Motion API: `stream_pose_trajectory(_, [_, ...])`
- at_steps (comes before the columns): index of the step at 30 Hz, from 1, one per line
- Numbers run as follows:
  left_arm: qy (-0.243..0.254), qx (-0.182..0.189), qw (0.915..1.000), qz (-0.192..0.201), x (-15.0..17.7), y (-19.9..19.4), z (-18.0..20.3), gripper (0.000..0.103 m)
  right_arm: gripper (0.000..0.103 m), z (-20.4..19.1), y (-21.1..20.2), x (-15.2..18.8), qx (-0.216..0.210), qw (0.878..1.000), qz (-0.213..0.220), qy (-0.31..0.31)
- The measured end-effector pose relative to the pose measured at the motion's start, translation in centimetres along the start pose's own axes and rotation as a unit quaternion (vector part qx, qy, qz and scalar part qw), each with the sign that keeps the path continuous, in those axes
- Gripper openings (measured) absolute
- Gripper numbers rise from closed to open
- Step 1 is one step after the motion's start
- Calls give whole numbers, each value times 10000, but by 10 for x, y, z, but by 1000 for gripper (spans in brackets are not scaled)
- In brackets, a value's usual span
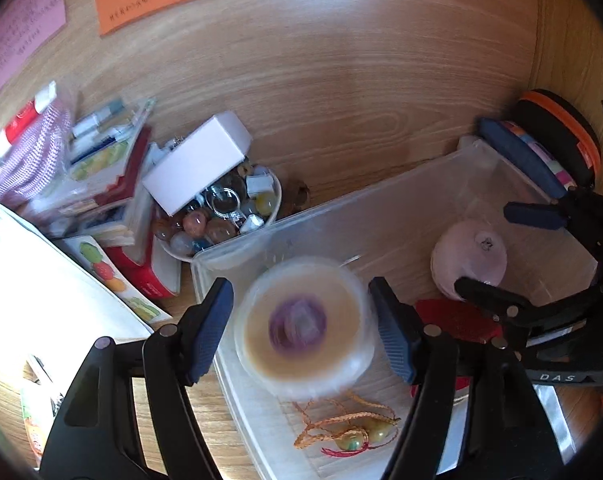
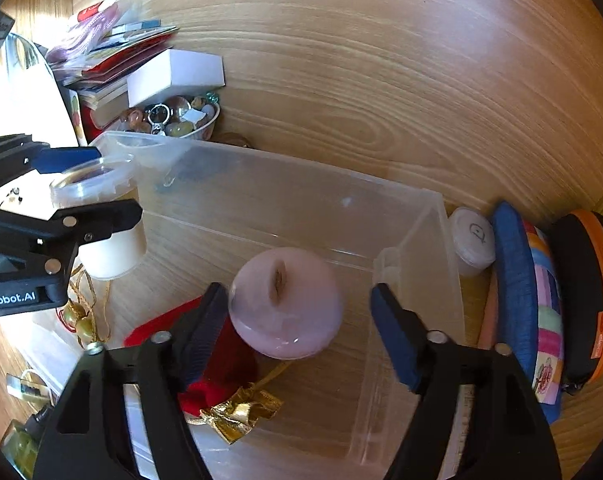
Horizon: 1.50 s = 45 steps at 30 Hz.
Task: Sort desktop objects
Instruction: 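Lower the pink container and cream jar into the box, opening both tools, then withdraw both tools from the clear box toward the remaining objects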
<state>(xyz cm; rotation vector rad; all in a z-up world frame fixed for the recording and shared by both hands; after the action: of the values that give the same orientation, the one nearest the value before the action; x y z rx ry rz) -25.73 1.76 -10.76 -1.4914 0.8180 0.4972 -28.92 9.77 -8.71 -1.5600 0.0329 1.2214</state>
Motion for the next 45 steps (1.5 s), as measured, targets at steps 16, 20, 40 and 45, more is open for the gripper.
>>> stream_pose_trajectory(16, [-27,9,9997,258,-5,-5,-1,96,80,-2,-30,-14,-58,9986,519,-84])
stream_pose_trajectory(20, [-107,172,9995,252,-7,-12,-4,96,81,0,-37,-18,49,9981,606,-128])
stream_pose_trajectory(40, [-174,-237,9982,530,7,-95,-11,98,83,2,-128,2,399,9949,908,-205])
stream_pose_trajectory(45, [-249,-271,9984,419,29,-113,-14,98,83,-7,-154,24,405,9938,1023,-149])
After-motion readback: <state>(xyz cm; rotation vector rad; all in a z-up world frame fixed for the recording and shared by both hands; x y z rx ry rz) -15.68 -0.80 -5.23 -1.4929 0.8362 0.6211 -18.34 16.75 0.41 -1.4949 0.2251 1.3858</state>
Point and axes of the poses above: each gripper's, at about its wrist camera, not at the fingertips, and y roughly the way its jaws point, z to its right, x to its underside, the point moved 7 cm from there along y, roughly the way its jaws point, and after that the axes turned 5 degrees about z, right-handed, at the moved point
